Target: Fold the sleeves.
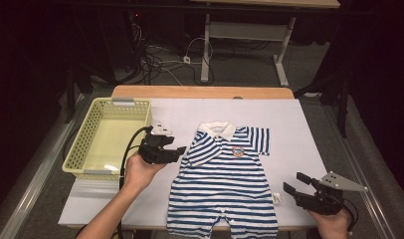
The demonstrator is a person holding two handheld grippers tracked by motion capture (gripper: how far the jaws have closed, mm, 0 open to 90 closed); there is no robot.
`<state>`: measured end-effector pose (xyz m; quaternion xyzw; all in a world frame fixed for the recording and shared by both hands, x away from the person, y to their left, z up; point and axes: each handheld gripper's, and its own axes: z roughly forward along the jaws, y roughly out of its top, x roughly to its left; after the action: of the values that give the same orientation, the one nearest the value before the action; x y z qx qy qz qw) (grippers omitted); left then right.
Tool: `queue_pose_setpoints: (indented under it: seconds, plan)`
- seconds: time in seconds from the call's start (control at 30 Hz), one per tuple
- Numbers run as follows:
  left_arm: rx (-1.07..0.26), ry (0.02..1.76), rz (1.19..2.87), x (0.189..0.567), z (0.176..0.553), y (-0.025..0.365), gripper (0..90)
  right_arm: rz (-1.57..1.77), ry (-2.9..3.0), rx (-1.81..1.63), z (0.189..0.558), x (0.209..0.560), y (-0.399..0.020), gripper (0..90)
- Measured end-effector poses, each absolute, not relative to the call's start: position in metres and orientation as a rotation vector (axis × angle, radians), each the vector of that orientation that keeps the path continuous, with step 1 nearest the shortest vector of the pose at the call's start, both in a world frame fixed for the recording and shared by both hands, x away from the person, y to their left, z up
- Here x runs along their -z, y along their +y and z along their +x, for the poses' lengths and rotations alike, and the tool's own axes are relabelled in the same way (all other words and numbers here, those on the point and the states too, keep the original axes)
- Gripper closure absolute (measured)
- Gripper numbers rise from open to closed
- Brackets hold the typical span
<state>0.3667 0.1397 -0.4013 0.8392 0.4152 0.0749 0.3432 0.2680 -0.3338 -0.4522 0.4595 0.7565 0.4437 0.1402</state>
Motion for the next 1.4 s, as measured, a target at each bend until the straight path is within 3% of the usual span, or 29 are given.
queue_pose_setpoints:
  seconds: [1.4]
  plan:
    - [-0.323, 1.127, 2.026, 0.407, 0.305, 0.2, 37.6, 1.339, 2.18, -1.258, 0.268, 0.452, -0.333, 32.5]
